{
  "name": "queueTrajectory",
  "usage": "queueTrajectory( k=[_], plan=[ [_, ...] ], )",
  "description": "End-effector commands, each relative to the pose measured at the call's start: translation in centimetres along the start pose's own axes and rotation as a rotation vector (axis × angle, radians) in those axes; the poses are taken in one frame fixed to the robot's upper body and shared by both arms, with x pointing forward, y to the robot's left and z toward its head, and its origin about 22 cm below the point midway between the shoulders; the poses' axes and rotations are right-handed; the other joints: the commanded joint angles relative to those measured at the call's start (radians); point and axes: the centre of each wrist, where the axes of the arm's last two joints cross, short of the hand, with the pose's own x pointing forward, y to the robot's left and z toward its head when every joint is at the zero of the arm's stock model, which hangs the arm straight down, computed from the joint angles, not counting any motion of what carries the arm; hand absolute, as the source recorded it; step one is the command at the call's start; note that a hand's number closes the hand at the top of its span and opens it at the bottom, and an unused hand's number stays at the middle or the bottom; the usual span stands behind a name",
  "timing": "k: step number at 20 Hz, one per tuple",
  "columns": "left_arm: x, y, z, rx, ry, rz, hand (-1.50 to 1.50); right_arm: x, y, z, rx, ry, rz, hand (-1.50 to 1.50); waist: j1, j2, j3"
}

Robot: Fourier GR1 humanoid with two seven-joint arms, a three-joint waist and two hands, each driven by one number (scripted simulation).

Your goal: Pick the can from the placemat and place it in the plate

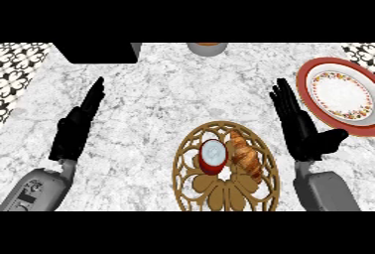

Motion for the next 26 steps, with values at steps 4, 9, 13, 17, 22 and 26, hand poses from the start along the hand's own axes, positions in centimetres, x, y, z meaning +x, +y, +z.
queueTrajectory(
  k=[4, 9, 13, 17, 22, 26],
  plan=[
    [4.2, -1.0, -0.6, -0.137, -0.248, -0.010, 0.00, -4.7, 3.7, 0.0, 0.426, 0.563, 0.062, -1.50, 0.113, 0.058, -0.025],
    [5.6, -3.5, -0.1, -0.304, -0.328, 0.037, 0.00, -1.7, 5.3, -2.8, 0.878, 0.589, 0.603, -1.50, 0.196, 0.059, -0.032],
    [6.0, -2.9, -0.8, -0.326, -0.345, 0.042, 0.00, 3.3, 8.5, -6.0, 1.127, 0.458, 0.926, -1.50, 0.163, 0.049, -0.027],
    [3.6, -1.7, -0.3, -0.271, -0.302, 0.048, 0.00, 6.4, 12.9, -8.8, 1.299, 0.427, 1.041, -1.50, 0.094, 0.038, -0.024],
    [2.2, 0.5, 0.6, -0.254, -0.293, 0.072, 0.00, 8.6, 18.7, -11.4, 1.363, 0.499, 1.145, -1.50, 0.055, 0.031, -0.024],
    [3.6, 0.8, -0.4, -0.232, -0.274, 0.059, 0.00, 7.5, 20.2, -12.8, 1.436, 0.686, 1.129, -1.50, 0.034, 0.032, -0.023]
  ],
)
